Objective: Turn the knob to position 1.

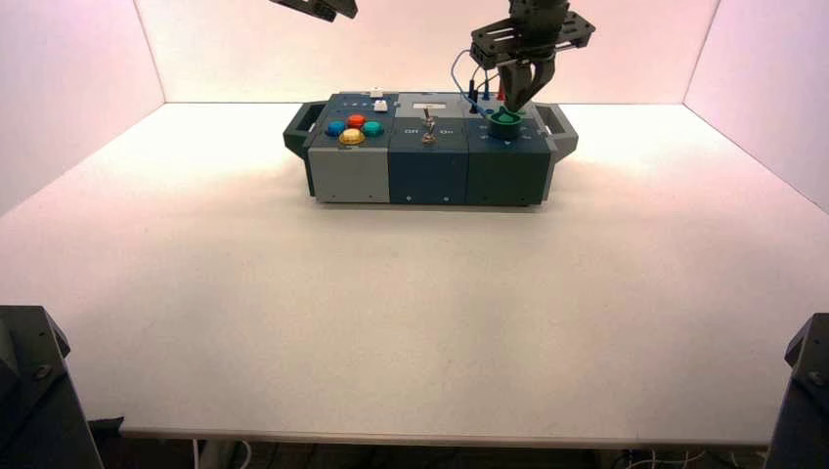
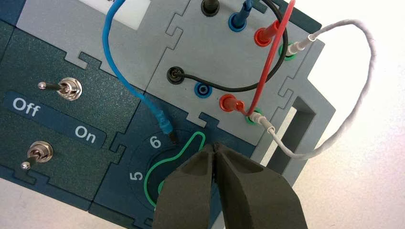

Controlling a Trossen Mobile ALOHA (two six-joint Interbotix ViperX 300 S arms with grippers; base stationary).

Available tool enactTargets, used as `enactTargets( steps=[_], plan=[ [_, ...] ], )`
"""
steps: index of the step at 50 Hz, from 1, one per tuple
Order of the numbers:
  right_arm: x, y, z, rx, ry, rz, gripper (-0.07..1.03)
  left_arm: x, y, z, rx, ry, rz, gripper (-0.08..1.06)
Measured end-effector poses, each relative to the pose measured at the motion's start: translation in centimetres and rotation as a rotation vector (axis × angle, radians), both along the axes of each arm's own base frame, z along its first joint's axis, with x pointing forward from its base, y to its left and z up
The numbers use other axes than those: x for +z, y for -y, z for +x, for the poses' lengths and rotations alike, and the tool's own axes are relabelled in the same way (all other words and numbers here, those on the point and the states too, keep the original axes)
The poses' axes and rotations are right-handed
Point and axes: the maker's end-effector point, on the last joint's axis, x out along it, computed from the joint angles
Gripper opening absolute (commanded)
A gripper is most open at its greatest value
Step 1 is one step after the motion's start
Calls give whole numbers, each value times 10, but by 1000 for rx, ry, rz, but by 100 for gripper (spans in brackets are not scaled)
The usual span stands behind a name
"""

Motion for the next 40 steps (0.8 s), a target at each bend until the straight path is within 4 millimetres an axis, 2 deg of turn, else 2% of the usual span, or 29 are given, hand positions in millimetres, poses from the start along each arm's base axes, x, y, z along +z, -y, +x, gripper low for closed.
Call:
enactTargets(
  steps=[40],
  plan=[
    [0, -2, -1, -3, -4, 7, -2, 1, 0, 0, 0, 1, 0, 58]
  ],
)
